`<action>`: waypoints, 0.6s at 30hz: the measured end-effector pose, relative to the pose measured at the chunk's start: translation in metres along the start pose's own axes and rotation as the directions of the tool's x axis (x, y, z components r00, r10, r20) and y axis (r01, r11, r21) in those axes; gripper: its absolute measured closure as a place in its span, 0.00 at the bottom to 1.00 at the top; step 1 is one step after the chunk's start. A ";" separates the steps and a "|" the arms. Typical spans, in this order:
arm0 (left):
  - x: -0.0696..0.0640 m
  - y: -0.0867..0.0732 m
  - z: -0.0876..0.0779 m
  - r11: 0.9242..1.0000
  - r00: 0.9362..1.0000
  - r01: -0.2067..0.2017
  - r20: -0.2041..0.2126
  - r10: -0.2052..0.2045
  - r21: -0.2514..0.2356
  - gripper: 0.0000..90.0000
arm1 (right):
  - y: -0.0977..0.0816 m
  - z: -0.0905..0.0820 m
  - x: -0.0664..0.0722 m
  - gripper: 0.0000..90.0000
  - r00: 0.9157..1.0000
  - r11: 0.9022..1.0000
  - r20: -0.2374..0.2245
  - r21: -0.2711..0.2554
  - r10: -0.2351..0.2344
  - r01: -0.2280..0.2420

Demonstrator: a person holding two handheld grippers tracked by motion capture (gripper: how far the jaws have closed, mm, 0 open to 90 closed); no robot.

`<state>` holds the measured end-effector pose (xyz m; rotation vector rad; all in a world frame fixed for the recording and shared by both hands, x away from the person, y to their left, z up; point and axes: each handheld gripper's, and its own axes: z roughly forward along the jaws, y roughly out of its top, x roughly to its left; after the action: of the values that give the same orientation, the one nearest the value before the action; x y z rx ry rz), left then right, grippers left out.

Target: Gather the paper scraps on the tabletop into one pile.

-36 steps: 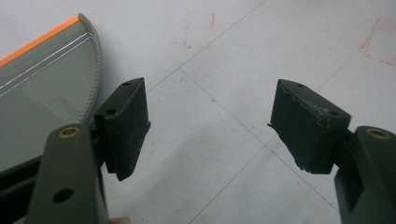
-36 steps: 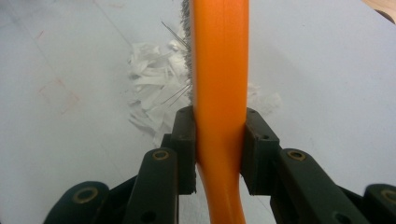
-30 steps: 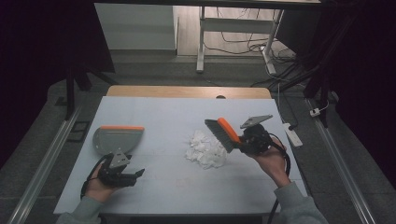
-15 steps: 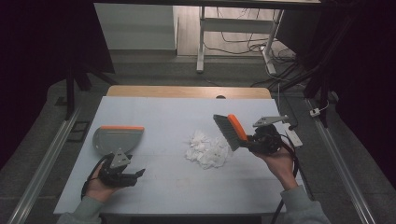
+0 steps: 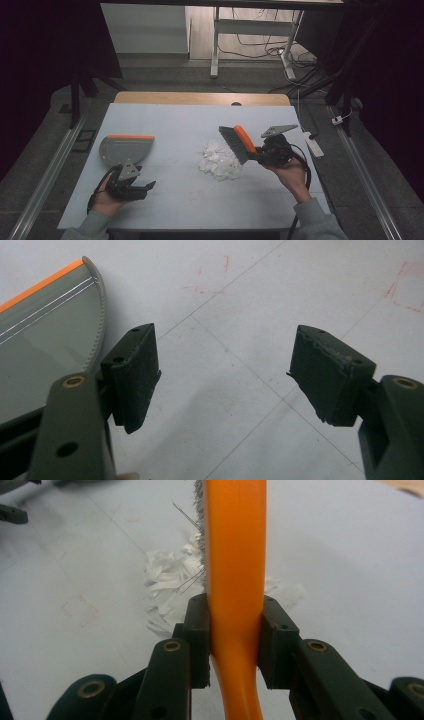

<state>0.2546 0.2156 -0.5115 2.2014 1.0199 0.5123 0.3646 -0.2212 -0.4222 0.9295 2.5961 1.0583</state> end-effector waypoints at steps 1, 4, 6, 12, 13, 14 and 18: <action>0.000 0.000 0.000 1.000 1.000 0.000 0.001 0.000 0.000 0.32 | -0.001 0.005 0.000 0.78 1.000 1.000 -0.001 0.015 0.003 -0.003; 0.000 0.000 0.000 1.000 1.000 0.000 0.002 0.000 -0.002 0.32 | -0.004 0.020 -0.004 0.78 0.995 0.994 0.093 0.107 -0.029 0.019; 0.000 0.000 -0.001 1.000 1.000 -0.001 0.001 0.001 -0.002 0.32 | -0.009 0.026 -0.009 0.78 0.985 0.986 0.164 0.163 -0.061 0.034; 0.000 0.000 0.000 1.000 1.000 -0.001 -0.001 0.001 -0.001 0.32 | -0.018 0.028 -0.015 0.78 0.968 0.980 0.238 0.196 -0.075 0.028; 0.000 0.000 0.000 1.000 1.000 -0.001 -0.002 0.001 -0.001 0.32 | -0.018 0.027 -0.017 0.78 0.967 0.982 0.247 0.186 -0.065 0.019; 0.000 0.000 -0.001 1.000 1.000 -0.001 -0.001 0.001 -0.001 0.32 | -0.018 0.025 -0.019 0.78 0.963 0.983 0.263 0.183 -0.065 0.017; 0.000 0.000 -0.001 1.000 1.000 0.000 -0.001 0.000 -0.002 0.32 | -0.018 0.012 -0.026 0.78 0.966 0.991 0.258 0.133 -0.015 -0.020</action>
<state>0.2541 0.2163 -0.5110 2.1995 1.0197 0.5139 0.3813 -0.2405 -0.4451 1.0249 2.4712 0.7131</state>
